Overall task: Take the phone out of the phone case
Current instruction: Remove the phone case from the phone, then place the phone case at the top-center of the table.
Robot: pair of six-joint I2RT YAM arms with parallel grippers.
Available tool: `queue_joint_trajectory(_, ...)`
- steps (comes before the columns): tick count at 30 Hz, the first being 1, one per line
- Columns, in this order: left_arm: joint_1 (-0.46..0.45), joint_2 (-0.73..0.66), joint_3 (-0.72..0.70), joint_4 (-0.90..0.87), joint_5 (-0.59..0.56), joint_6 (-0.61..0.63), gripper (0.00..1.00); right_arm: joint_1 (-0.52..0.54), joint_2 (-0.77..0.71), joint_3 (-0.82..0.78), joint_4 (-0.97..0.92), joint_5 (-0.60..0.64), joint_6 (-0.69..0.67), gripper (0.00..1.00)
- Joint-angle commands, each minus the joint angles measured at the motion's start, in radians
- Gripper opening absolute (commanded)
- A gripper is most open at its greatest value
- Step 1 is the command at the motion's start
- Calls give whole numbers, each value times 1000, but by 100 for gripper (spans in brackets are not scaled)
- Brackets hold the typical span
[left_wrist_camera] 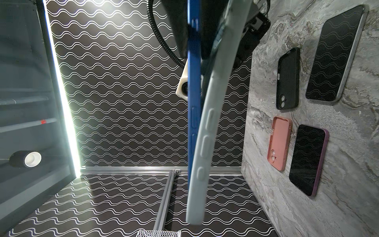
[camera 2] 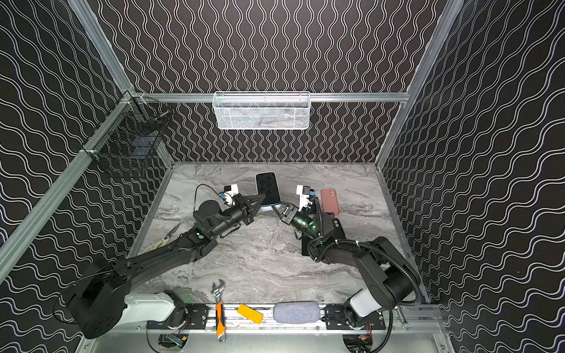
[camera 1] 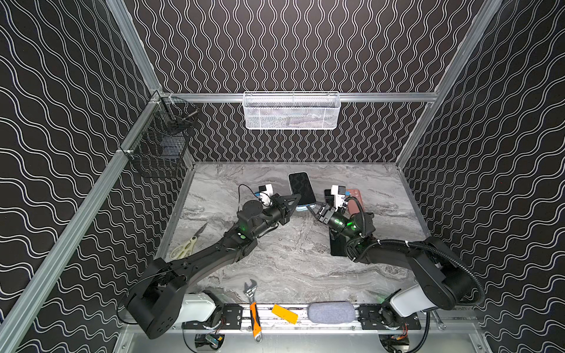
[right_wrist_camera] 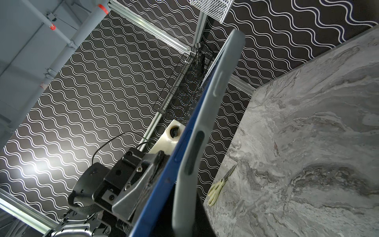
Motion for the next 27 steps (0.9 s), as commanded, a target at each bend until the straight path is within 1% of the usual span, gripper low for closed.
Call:
queue_joint_trajectory(1,3,-9,24,90,15,35,0,11,4,-6,38,-10,-22,0)
queue_joint_trajectory(8,3,-82,39,94,31,16,0,11,30,-7,4,18,-54,0)
queue_joint_trajectory(16,2,-153,9,98,39,-15,0,9,48,-3,-36,49,-86,0)
queue_joint_trajectory(27,2,-180,-17,117,58,-49,0,-11,84,2,-46,64,-89,0)
